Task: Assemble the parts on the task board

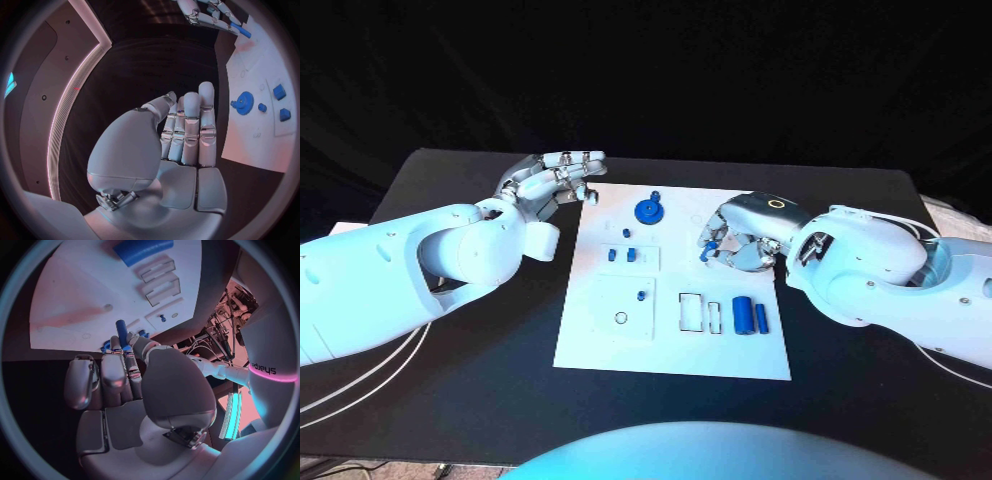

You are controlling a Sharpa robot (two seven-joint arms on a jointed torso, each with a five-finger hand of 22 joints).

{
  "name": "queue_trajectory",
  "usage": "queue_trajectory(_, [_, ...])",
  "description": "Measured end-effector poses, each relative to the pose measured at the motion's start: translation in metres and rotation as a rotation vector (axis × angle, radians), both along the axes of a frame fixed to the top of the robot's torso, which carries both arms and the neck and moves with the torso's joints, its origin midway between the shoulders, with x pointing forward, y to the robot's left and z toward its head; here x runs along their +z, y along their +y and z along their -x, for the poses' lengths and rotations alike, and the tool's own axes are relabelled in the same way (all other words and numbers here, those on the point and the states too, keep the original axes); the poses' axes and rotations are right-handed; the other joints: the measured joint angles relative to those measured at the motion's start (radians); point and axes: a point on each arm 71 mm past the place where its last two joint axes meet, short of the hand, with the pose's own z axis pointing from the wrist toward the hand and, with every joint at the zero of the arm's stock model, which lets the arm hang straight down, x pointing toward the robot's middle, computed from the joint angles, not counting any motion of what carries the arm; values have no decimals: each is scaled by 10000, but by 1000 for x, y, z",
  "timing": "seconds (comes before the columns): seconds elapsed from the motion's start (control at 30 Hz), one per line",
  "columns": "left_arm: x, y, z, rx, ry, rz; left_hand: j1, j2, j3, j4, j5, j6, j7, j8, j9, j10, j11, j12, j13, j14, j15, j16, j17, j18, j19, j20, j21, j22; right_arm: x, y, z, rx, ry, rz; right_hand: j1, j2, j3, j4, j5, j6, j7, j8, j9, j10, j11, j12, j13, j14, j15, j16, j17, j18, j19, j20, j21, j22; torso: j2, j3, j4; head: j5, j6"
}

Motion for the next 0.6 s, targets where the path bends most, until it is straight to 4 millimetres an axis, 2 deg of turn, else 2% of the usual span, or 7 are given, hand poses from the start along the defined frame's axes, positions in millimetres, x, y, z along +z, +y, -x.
queue_trajectory(0.27, [0,-2,0,-43,4,14,0,0,0,0,0,0,0,0,0,0,0,0,-1,0,0,0,1,1,0,0,0,0,3,45,13,1090,118,-808,13,-13,16,-16,118,17,16,-49,-1,0,0,-96,-14,1,1,35,-18,0,0,0,0,-1,-3,-5,24,87,-13])
queue_trajectory(0.6, [0,-5,0,-103,7,36,0,0,0,0,0,0,0,0,0,0,0,0,-2,-1,1,0,1,0,0,0,0,0,-19,102,34,2522,654,-1388,13,-13,54,-56,237,-2,72,-108,-4,1,1,-156,-18,2,2,34,-39,0,-1,0,0,-24,-3,-14,41,224,-92])
